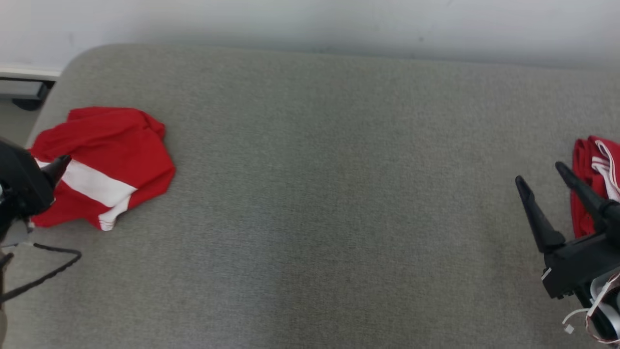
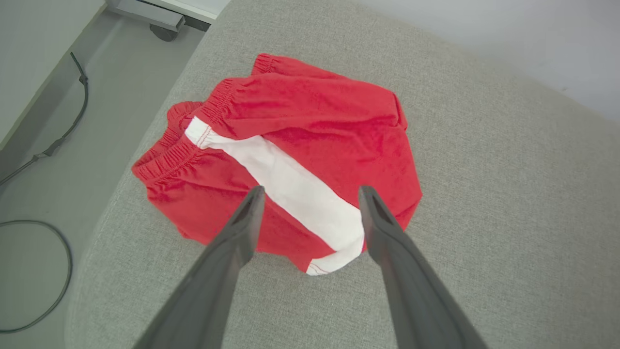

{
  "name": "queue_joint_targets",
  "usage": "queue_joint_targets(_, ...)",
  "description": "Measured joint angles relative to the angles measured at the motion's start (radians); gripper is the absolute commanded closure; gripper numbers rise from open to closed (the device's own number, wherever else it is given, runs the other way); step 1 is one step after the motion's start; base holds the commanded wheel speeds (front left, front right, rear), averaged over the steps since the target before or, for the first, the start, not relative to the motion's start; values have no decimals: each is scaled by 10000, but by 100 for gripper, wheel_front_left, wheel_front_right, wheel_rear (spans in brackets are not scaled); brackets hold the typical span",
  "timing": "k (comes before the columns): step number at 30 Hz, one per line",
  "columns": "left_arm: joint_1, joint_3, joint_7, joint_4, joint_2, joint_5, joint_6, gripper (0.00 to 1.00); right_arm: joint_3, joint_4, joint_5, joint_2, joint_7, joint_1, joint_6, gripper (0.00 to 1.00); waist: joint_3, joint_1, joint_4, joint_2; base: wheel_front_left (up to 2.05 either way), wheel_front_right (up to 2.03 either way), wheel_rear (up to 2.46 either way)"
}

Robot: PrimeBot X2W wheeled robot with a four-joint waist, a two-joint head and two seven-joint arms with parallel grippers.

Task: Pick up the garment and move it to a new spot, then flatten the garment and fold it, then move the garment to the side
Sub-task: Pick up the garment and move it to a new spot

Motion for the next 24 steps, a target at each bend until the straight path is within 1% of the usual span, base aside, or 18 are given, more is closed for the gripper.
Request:
queue_joint_targets(5, -558, -234, 453, 353, -31, 35, -2, 0, -238, -165, 0, -307, 169, -113, 0, 0, 631, 0, -370, 0, 0, 0, 0)
queue_joint_targets(12, -628, -819, 1243, 1106, -50, 353, -2, 0, -274, -393, 0, -355, 309, -355, 0, 0, 1303, 1, -717, 0, 0, 0, 0)
queue_joint_targets(23, -1039, -1037, 1595, 1762, -128, 516, -4, 0, -431, -533, 2, -535, 479, -352, -17, 0, 1744, -2, -868, -2, 0, 0, 0)
queue_joint_targets(24, -1094, -1064, 1595, 1806, -144, 516, -4, 16, -431, -533, 2, -535, 512, -349, -48, 0, 1755, -1, -855, -2, 0, 0, 0)
